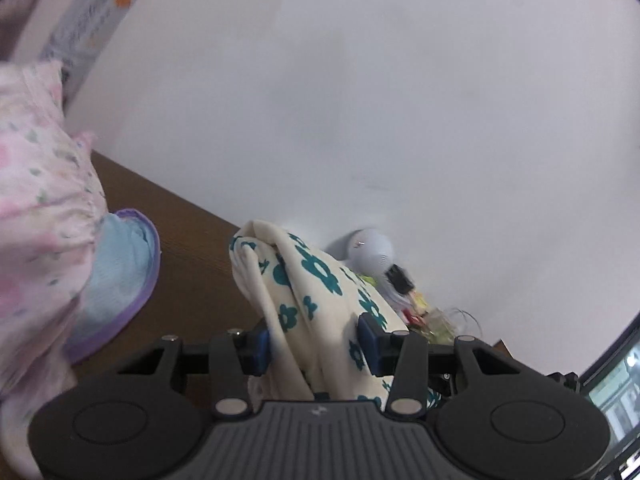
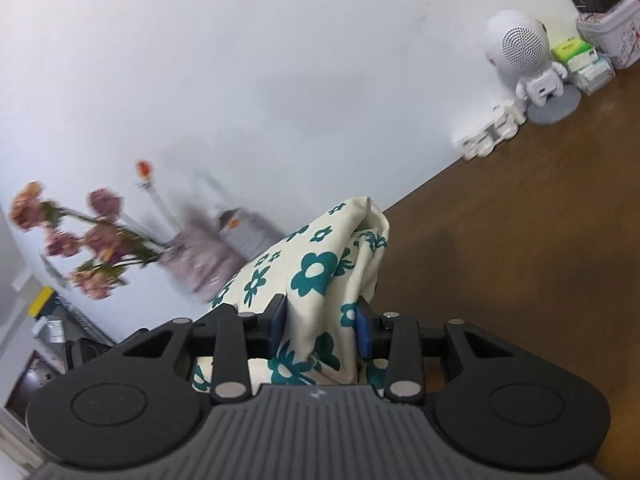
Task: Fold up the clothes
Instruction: 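Carry the bundle with both tools toward the pink garment by the wall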
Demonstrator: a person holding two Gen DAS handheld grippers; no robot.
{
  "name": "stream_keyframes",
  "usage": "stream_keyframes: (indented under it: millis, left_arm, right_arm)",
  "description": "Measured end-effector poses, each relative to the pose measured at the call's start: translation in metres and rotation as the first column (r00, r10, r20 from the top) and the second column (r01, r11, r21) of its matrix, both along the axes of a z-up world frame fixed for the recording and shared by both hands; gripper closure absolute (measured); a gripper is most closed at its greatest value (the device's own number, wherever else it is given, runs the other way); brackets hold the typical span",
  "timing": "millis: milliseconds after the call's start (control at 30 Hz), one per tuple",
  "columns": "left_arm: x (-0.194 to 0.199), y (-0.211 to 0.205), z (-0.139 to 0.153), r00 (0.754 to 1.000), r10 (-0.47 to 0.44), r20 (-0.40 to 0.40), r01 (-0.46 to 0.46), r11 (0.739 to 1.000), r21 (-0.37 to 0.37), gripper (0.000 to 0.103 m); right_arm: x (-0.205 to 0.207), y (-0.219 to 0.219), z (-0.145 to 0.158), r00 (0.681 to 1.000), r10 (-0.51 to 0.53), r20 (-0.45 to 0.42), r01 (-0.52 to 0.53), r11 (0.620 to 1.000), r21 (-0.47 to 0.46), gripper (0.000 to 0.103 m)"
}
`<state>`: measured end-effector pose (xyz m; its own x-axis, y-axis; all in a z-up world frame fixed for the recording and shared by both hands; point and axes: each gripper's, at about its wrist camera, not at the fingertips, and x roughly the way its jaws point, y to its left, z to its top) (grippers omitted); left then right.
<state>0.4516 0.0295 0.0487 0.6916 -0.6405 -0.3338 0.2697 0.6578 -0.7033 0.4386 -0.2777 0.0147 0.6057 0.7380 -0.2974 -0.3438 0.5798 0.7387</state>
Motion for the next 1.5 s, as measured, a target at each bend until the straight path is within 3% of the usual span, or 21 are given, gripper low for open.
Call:
stream_keyframes:
  millis: [267,600,700,767,833,900,1067,1233,1333,1400,1500]
  left_arm:
    - [0.059,-0.025,-0.054,0.998,0.009,-0.066,-0.007,1.000,0.023,0.061]
    - [0.075,-0.033,-0.063,0.999,0.007,-0.049,-0.005,0.999,0.046,0.054]
    - [0.071,-0.034,-0.060,0.999,0.002,-0.037,0.000,0.998,0.065,0.044]
    - [0.065,-0.031,-0.056,0.999,0.019,-0.035,-0.017,0.998,0.068,0.032]
    - [0.057,-0.020,-0.052,0.997,0.076,-0.027,-0.074,0.995,0.060,0.032]
    - [0.051,-0.010,-0.048,0.991,0.133,0.001,-0.133,0.991,0.030,0.035]
    - [0.051,-0.008,-0.046,0.991,0.134,0.030,-0.134,0.991,0.014,0.084]
    - [0.060,-0.015,-0.055,0.997,0.075,-0.007,-0.075,0.997,-0.024,0.087]
    - [0.062,-0.015,-0.061,0.997,0.064,-0.037,-0.067,0.995,-0.071,0.084]
    - [0.055,-0.009,-0.057,0.993,0.112,-0.027,-0.113,0.991,-0.067,0.080]
    - [0.049,-0.005,-0.051,0.983,0.182,-0.021,-0.183,0.982,-0.035,0.049]
  right_arm:
    - [0.070,-0.024,-0.054,0.997,-0.038,-0.063,0.036,0.999,-0.030,0.069]
    - [0.088,-0.033,-0.069,0.994,-0.071,-0.088,0.069,0.997,-0.025,0.068]
    - [0.090,-0.034,-0.071,0.993,-0.077,-0.092,0.075,0.997,-0.022,0.065]
    - [0.091,-0.035,-0.073,0.992,-0.080,-0.095,0.079,0.997,-0.020,0.064]
    - [0.089,-0.038,-0.071,0.992,-0.085,-0.095,0.085,0.996,-0.005,0.060]
    - [0.086,-0.043,-0.069,0.991,-0.092,-0.092,0.094,0.995,0.021,0.057]
    - [0.081,-0.051,-0.064,0.989,-0.133,-0.066,0.137,0.989,0.058,0.054]
    - [0.083,-0.046,-0.065,0.991,-0.114,-0.070,0.118,0.991,0.055,0.055]
    - [0.086,-0.044,-0.067,0.991,-0.102,-0.086,0.107,0.993,0.059,0.055]
    - [0.086,-0.044,-0.069,0.990,-0.098,-0.096,0.105,0.992,0.067,0.055]
    - [0.085,-0.045,-0.068,0.990,-0.102,-0.095,0.109,0.992,0.069,0.055]
